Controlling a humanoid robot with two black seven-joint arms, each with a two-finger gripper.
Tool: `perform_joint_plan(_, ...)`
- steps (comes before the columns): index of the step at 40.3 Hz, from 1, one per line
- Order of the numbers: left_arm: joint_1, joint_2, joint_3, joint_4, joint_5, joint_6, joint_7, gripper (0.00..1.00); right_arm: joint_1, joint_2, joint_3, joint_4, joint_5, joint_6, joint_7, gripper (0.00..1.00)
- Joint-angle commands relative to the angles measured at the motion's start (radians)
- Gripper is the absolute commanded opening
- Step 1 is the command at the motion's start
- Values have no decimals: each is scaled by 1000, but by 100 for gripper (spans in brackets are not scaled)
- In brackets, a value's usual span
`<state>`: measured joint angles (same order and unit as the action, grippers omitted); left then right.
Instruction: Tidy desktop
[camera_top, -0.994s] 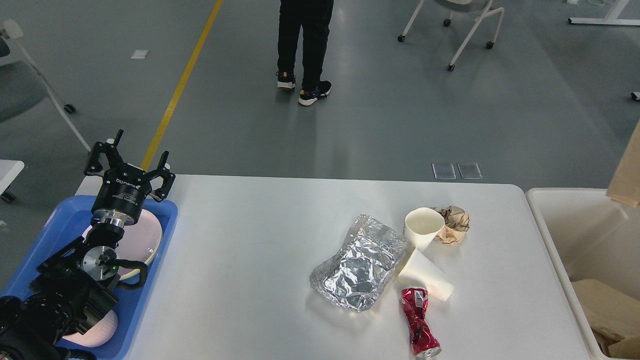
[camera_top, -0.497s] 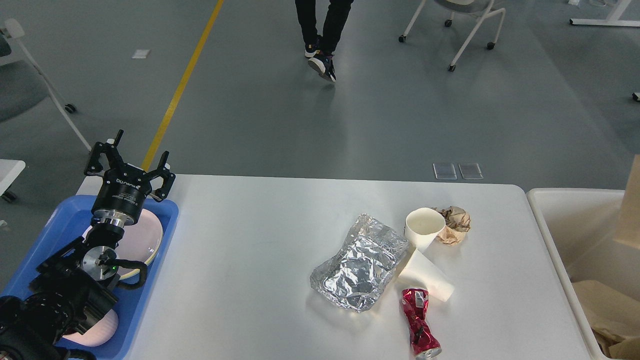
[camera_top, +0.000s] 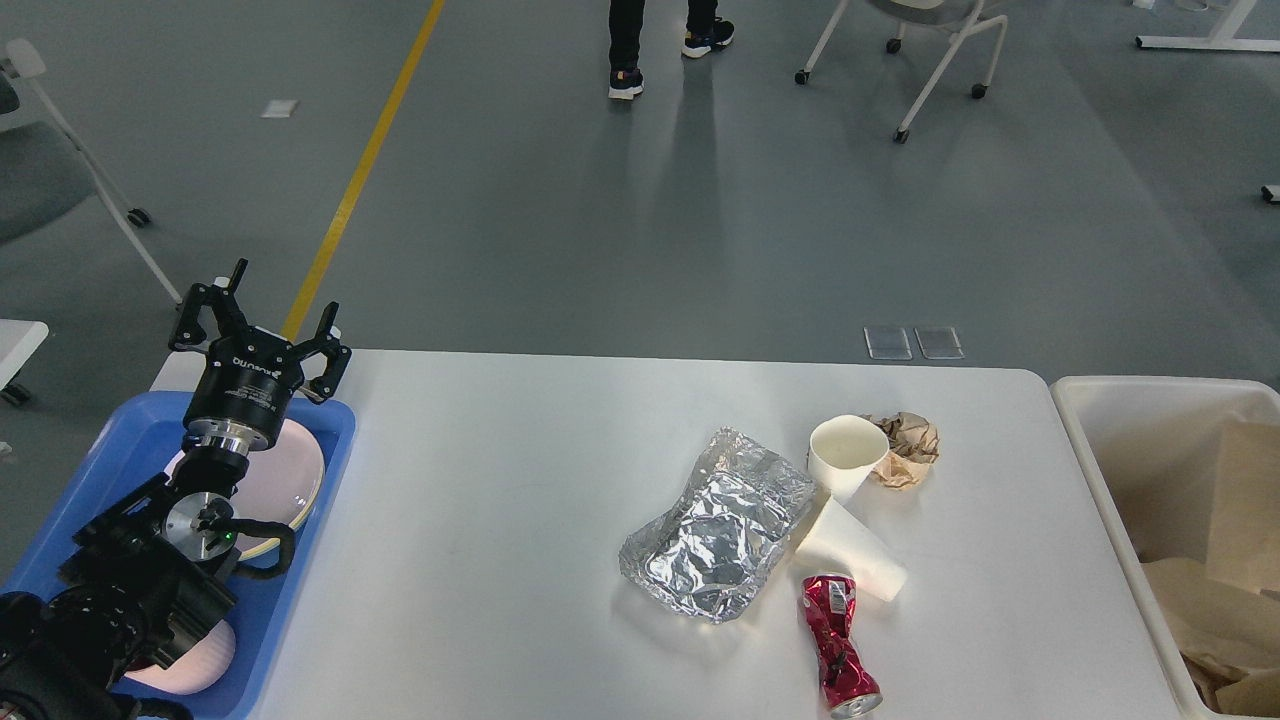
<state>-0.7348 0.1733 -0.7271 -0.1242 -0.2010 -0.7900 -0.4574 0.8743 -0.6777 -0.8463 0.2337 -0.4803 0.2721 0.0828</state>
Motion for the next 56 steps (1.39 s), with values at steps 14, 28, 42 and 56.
perform_joint_plan(14,0,0,0,0,0,0,-1,96,-18,-5,9,1,158,-93,0,100)
perform_joint_plan(28,0,0,0,0,0,0,0,96,187,-187,115,275,193,73,3,100)
perform_joint_plan(42,0,0,0,0,0,0,-1,96,650,-361,102,569,193,501,3,100)
perform_joint_plan(56,0,0,0,0,0,0,0,96,689,-137,98,602,193,553,8,100)
